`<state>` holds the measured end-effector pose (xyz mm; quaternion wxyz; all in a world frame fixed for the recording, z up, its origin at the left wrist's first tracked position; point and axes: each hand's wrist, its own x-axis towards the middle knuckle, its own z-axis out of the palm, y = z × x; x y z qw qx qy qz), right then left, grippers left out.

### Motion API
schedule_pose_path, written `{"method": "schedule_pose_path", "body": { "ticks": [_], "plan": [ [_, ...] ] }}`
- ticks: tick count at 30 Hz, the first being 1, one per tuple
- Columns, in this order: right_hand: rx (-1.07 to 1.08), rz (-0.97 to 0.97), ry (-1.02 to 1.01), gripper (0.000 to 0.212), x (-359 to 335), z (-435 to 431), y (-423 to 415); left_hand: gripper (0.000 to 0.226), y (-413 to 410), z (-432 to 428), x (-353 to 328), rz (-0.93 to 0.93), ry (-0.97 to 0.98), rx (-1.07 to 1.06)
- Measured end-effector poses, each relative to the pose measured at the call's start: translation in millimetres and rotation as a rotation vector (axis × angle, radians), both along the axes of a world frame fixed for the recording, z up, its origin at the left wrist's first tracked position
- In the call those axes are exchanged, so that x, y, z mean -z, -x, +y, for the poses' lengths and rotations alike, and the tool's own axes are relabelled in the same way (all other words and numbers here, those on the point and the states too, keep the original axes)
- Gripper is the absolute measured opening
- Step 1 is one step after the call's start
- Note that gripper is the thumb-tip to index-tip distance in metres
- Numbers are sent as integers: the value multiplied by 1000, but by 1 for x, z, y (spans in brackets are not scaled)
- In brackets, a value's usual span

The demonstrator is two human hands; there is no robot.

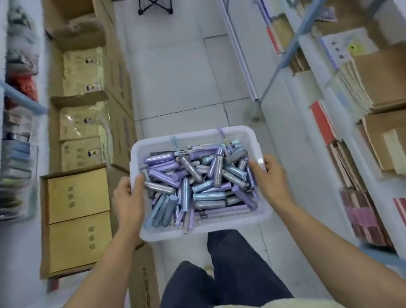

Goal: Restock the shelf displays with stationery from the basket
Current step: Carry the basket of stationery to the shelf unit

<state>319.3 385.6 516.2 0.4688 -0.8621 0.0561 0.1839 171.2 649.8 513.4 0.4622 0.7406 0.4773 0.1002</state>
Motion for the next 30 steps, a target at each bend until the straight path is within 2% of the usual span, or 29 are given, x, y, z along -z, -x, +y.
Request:
{"method": "schedule_pose_path", "body": {
  "ticks": [6, 11, 15, 19, 30],
  "plan": [
    [-135, -32, 4, 34, -14, 114, -102, 43, -65, 88, -15, 31, -39, -143],
    [-152, -54, -9, 35, -15, 207, -186, 41, -144, 172, -16, -42, 0, -160],
    [-94, -20, -26, 27, -20, 270, -257, 34, -226, 240, -24, -103, 50, -102],
    [-84, -72, -43, 31, -24, 320, -333, 37, -306, 293, -31, -97, 5, -70],
    [-48, -36, -62, 33, -27, 455, -589, 37, -565, 432, -35, -59, -6, -67]
  ]
}}
